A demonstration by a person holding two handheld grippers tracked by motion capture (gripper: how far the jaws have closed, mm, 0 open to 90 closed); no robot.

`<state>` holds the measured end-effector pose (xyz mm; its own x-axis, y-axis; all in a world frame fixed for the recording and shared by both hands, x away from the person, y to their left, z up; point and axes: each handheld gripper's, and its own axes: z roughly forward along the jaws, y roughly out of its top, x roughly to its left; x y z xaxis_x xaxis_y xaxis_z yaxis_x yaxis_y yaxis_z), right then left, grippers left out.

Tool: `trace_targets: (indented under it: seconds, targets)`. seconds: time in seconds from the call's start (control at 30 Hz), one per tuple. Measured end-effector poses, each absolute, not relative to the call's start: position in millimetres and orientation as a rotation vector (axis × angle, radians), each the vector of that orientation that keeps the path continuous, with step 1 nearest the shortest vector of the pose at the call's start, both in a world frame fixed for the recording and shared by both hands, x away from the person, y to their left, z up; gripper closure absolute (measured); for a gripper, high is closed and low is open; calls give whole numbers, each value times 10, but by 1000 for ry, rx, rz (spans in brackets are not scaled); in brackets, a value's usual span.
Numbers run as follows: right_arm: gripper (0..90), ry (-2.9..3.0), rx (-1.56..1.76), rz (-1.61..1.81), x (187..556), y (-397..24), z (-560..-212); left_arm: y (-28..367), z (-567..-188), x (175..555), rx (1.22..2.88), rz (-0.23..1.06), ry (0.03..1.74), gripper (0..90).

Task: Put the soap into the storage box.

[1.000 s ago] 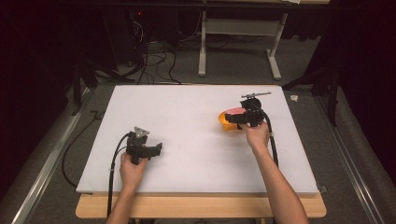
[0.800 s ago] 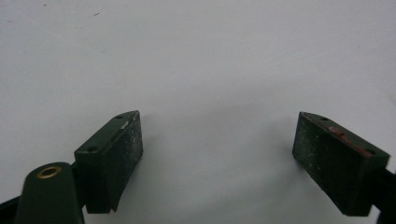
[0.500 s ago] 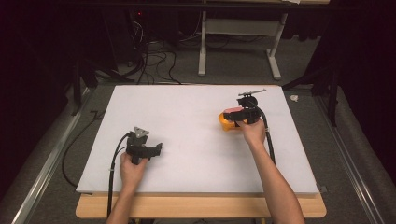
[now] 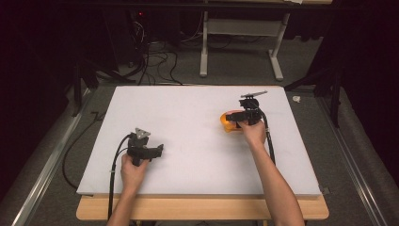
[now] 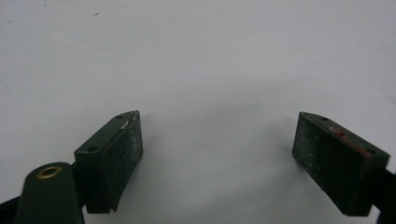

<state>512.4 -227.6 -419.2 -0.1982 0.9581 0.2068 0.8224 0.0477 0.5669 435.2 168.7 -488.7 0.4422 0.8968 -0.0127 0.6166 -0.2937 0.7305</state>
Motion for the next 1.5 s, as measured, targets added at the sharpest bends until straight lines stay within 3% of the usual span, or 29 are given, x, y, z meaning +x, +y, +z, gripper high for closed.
trace_targets:
  seconds: [0.67, 1.5]
  targets:
    - [135, 2065, 1879, 875, 5166, -2292, -4214, 1688, -4886, 4353, 2024, 532, 1266, 166]
    - [163, 2017, 1721, 938, 4840, -2374, -3970, 1687, -4887, 4353, 2023, 535, 1266, 166]
